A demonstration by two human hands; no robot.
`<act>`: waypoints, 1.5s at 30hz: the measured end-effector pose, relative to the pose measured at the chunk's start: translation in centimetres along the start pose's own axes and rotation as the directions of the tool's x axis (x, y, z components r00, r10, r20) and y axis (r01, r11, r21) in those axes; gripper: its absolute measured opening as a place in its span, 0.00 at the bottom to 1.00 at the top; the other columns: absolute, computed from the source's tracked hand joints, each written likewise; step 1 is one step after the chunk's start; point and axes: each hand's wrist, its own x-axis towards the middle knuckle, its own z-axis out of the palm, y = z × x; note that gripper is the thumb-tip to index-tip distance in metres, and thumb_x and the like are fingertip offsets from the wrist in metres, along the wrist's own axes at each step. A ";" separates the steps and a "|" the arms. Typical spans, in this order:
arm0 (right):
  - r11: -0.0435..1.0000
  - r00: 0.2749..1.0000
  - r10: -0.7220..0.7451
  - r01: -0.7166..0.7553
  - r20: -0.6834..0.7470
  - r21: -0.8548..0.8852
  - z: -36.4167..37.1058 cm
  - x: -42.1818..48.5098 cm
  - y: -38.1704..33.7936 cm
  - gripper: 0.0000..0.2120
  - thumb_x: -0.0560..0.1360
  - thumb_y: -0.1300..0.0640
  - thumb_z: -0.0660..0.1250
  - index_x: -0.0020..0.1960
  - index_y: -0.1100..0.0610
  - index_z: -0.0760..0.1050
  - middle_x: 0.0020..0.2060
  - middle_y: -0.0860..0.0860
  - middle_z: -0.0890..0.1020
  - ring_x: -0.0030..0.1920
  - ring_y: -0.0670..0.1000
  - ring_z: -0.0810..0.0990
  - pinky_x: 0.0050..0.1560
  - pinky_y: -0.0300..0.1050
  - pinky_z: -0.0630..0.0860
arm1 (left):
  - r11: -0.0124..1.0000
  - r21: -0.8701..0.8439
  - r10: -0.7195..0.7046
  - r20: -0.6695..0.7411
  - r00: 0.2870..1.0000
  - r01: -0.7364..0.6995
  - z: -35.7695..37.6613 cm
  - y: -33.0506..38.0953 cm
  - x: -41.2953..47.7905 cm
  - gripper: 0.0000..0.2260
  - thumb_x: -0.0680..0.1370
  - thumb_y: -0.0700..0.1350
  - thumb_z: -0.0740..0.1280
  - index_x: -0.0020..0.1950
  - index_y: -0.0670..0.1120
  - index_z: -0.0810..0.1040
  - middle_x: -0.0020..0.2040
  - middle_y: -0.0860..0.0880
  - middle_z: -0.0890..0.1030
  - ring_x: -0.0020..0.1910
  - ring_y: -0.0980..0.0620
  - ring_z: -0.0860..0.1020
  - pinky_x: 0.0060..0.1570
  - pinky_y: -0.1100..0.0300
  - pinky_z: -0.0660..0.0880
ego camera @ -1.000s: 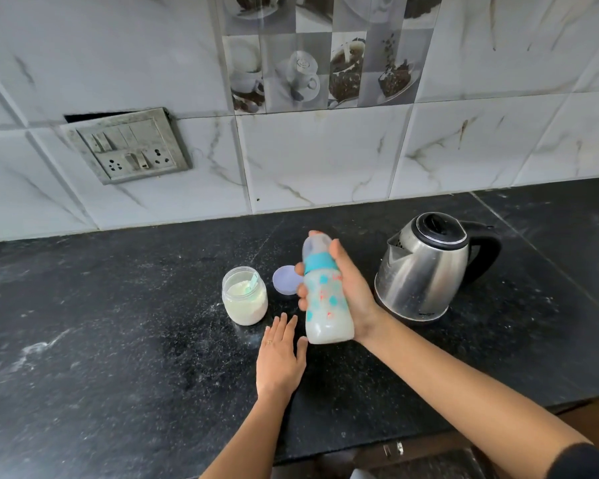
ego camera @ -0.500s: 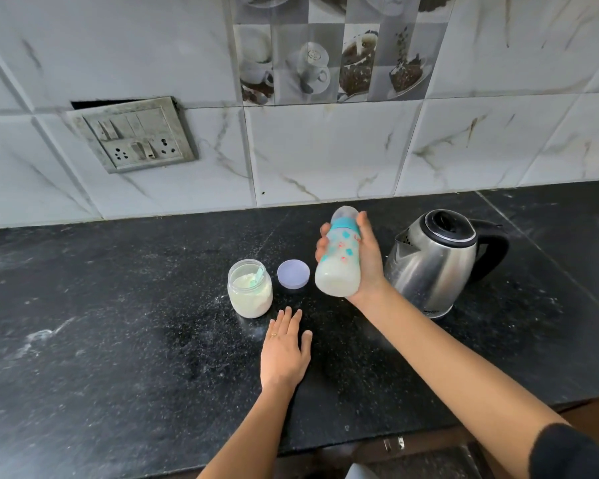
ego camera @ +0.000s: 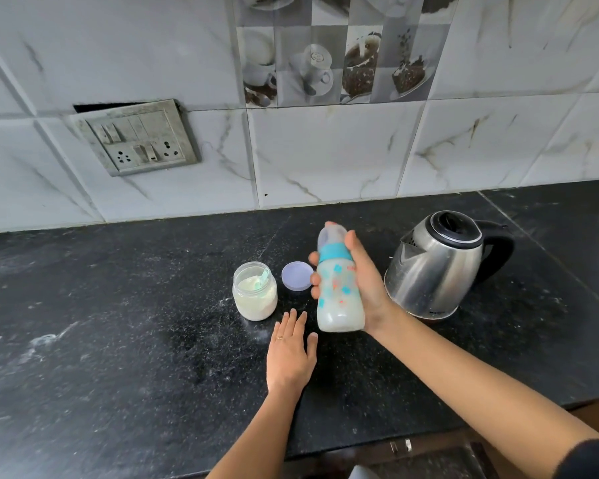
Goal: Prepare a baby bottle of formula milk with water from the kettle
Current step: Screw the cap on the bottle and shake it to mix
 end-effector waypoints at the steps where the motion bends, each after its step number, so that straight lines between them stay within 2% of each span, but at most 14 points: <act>1: 0.998 1.000 -0.017 0.018 -0.019 0.062 0.0 0.4 -0.4 0.25 0.76 0.37 0.55 0.40 0.53 0.83 0.36 0.51 0.77 0.28 0.49 0.77 0.29 0.39 0.75 | 1.000 0.003 -0.004 -0.003 1.000 0.004 0.0 0.0 0.1 0.32 0.76 0.60 0.40 0.76 0.48 0.60 0.77 0.49 0.59 0.77 0.53 0.53 0.73 0.62 0.40; 4: 0.968 0.994 -0.039 0.063 -0.104 0.243 -0.3 1.5 -1.5 0.24 0.76 0.37 0.58 0.44 0.58 0.75 0.35 0.51 0.78 0.27 0.49 0.78 0.29 0.39 0.77 | 1.000 -0.012 -0.020 -0.004 1.000 0.020 -0.1 0.2 0.3 0.30 0.78 0.59 0.43 0.76 0.48 0.61 0.77 0.49 0.59 0.77 0.53 0.53 0.72 0.63 0.39; 9: 0.999 0.999 -0.031 0.031 0.013 -0.023 -0.6 0.1 -0.2 0.19 0.74 0.39 0.58 0.58 0.49 0.74 0.38 0.53 0.78 0.29 0.51 0.77 0.30 0.43 0.76 | 1.000 -0.015 -0.026 0.009 1.000 0.027 -0.2 0.1 0.1 0.24 0.82 0.54 0.52 0.76 0.48 0.60 0.77 0.49 0.59 0.77 0.53 0.52 0.73 0.62 0.40; 13: 0.959 0.987 -0.073 0.109 -0.146 0.260 -0.7 1.3 -2.0 0.23 0.76 0.37 0.59 0.46 0.58 0.74 0.35 0.52 0.78 0.28 0.50 0.78 0.30 0.39 0.77 | 1.000 -0.009 -0.028 0.009 1.000 0.028 -0.2 0.1 0.2 0.23 0.83 0.53 0.52 0.77 0.48 0.59 0.78 0.49 0.57 0.77 0.54 0.51 0.72 0.63 0.38; 15: 0.977 0.990 -0.050 0.077 -0.135 0.199 -0.9 1.0 -1.5 0.23 0.75 0.37 0.60 0.47 0.58 0.75 0.36 0.52 0.78 0.29 0.50 0.78 0.30 0.40 0.77 | 1.000 -0.016 -0.022 0.011 1.000 0.023 -0.2 0.1 0.1 0.23 0.83 0.53 0.52 0.77 0.48 0.60 0.78 0.49 0.58 0.77 0.54 0.52 0.73 0.62 0.39; 18: 0.998 0.998 -0.055 0.055 -0.036 0.002 -1.2 0.1 -0.3 0.18 0.77 0.40 0.57 0.57 0.51 0.74 0.38 0.53 0.78 0.30 0.51 0.77 0.30 0.42 0.76 | 1.000 -0.012 -0.023 0.010 1.000 0.023 -0.1 -0.1 0.1 0.23 0.82 0.53 0.53 0.77 0.48 0.60 0.78 0.49 0.58 0.77 0.54 0.51 0.74 0.62 0.40; 21: 0.972 0.992 -0.063 0.086 -0.112 0.221 -1.4 0.9 -1.5 0.22 0.77 0.37 0.58 0.48 0.57 0.75 0.36 0.52 0.78 0.28 0.50 0.78 0.29 0.39 0.77 | 1.000 -0.006 -0.023 0.009 1.000 0.023 0.0 -0.1 0.2 0.23 0.83 0.53 0.52 0.77 0.49 0.59 0.78 0.49 0.57 0.77 0.54 0.51 0.74 0.62 0.40; 23: 0.952 0.991 -0.051 0.084 -0.120 0.294 -1.5 1.0 -1.6 0.22 0.75 0.37 0.60 0.47 0.57 0.74 0.36 0.52 0.78 0.28 0.50 0.78 0.29 0.39 0.77 | 1.000 -0.004 -0.026 0.012 1.000 0.026 -0.1 0.0 0.2 0.23 0.83 0.54 0.51 0.77 0.49 0.59 0.78 0.49 0.57 0.77 0.54 0.51 0.74 0.61 0.40; 27: 0.998 0.999 -0.042 0.042 0.007 0.045 -1.7 0.2 0.0 0.19 0.76 0.38 0.57 0.58 0.50 0.73 0.38 0.53 0.78 0.29 0.51 0.78 0.30 0.42 0.77 | 0.999 0.012 -0.030 0.014 0.999 0.029 0.1 0.0 0.1 0.25 0.81 0.55 0.48 0.77 0.48 0.59 0.78 0.49 0.58 0.77 0.54 0.51 0.74 0.61 0.40; 32: 0.963 0.991 -0.072 0.098 -0.112 0.251 -2.0 1.7 -2.3 0.22 0.76 0.37 0.60 0.49 0.57 0.73 0.36 0.52 0.79 0.28 0.50 0.79 0.29 0.39 0.77 | 0.999 0.007 -0.032 0.000 0.999 0.032 0.0 0.1 0.1 0.23 0.83 0.54 0.51 0.77 0.49 0.59 0.78 0.50 0.56 0.77 0.54 0.50 0.73 0.62 0.40; 36: 0.998 0.998 -0.052 0.051 0.032 0.024 -1.7 0.7 -0.8 0.20 0.74 0.38 0.59 0.58 0.50 0.72 0.39 0.53 0.78 0.30 0.51 0.77 0.30 0.42 0.76 | 0.998 0.050 -0.028 0.016 0.999 0.028 0.2 0.0 0.0 0.27 0.80 0.58 0.44 0.77 0.49 0.57 0.78 0.50 0.55 0.77 0.55 0.49 0.73 0.63 0.38; 38: 0.996 0.997 -0.069 0.068 0.021 0.059 -1.2 1.3 -1.8 0.20 0.74 0.38 0.59 0.52 0.54 0.74 0.37 0.52 0.78 0.29 0.51 0.77 0.29 0.41 0.76 | 0.998 0.051 -0.029 0.011 1.000 0.028 0.2 0.1 0.1 0.25 0.82 0.56 0.47 0.77 0.49 0.57 0.78 0.50 0.55 0.77 0.55 0.49 0.73 0.62 0.38; 41: 0.975 0.990 -0.100 0.117 -0.095 0.187 -1.1 2.2 -3.4 0.22 0.76 0.38 0.59 0.46 0.58 0.74 0.36 0.51 0.78 0.28 0.49 0.78 0.29 0.39 0.76 | 0.999 0.040 -0.035 0.006 0.999 0.035 0.2 0.0 0.1 0.24 0.83 0.55 0.50 0.77 0.49 0.57 0.78 0.50 0.56 0.77 0.54 0.49 0.74 0.61 0.40; 45: 0.997 0.997 -0.071 0.070 0.041 0.013 -1.3 0.8 -1.8 0.19 0.75 0.39 0.58 0.53 0.54 0.74 0.39 0.53 0.78 0.29 0.51 0.77 0.29 0.42 0.76 | 0.999 0.030 -0.038 0.017 0.999 0.038 0.2 0.1 0.1 0.24 0.83 0.55 0.50 0.78 0.49 0.57 0.78 0.50 0.55 0.77 0.55 0.49 0.74 0.61 0.40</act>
